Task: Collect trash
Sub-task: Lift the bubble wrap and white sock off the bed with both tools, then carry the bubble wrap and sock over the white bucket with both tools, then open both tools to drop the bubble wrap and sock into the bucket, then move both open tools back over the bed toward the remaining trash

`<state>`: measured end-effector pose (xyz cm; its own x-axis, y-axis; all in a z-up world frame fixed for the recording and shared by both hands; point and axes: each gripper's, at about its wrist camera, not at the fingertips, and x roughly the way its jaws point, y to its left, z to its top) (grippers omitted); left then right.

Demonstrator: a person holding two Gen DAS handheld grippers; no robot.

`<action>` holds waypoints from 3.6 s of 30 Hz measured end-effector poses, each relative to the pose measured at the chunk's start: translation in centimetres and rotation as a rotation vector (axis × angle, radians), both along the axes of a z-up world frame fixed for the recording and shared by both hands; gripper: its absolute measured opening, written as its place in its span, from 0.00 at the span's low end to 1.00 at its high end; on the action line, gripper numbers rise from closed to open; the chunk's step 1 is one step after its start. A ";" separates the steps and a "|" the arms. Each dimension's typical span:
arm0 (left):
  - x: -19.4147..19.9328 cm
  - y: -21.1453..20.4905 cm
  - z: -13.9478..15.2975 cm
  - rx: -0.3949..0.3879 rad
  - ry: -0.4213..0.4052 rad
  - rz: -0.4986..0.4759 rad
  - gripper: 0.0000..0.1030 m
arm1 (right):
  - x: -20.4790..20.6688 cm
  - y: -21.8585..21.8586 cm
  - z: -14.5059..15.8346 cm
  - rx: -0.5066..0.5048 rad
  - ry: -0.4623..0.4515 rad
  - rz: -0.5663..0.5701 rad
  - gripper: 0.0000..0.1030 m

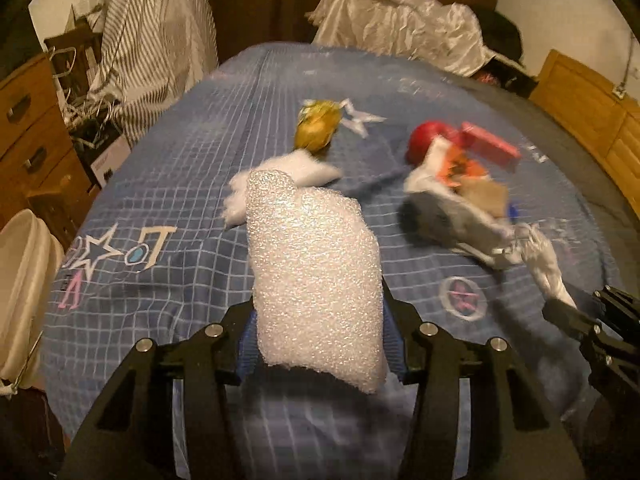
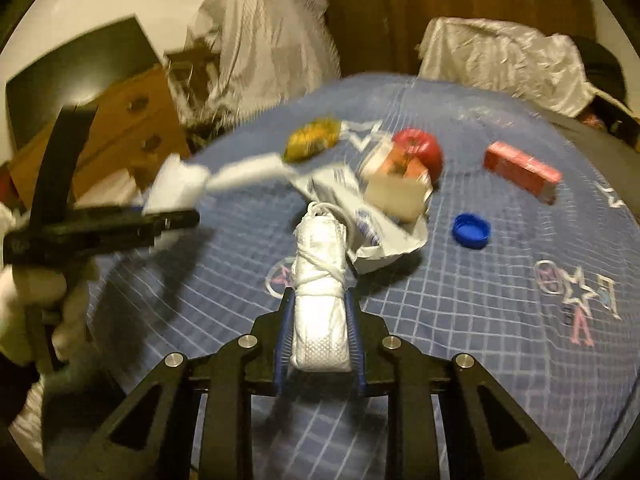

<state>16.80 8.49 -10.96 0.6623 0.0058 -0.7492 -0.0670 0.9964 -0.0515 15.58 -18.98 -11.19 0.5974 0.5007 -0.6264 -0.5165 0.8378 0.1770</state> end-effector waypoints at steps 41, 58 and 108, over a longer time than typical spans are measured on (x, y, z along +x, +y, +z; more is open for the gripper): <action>-7.1 2.2 13.2 0.024 -0.384 0.082 0.47 | -3.2 7.0 16.1 0.063 -0.333 -0.025 0.25; -12.8 23.6 14.2 0.061 -0.299 0.473 0.47 | -3.0 37.4 19.0 0.054 -0.212 0.435 0.25; -11.9 38.4 5.1 -0.055 -0.002 0.572 0.61 | 1.5 53.5 11.0 -0.050 0.110 0.651 0.57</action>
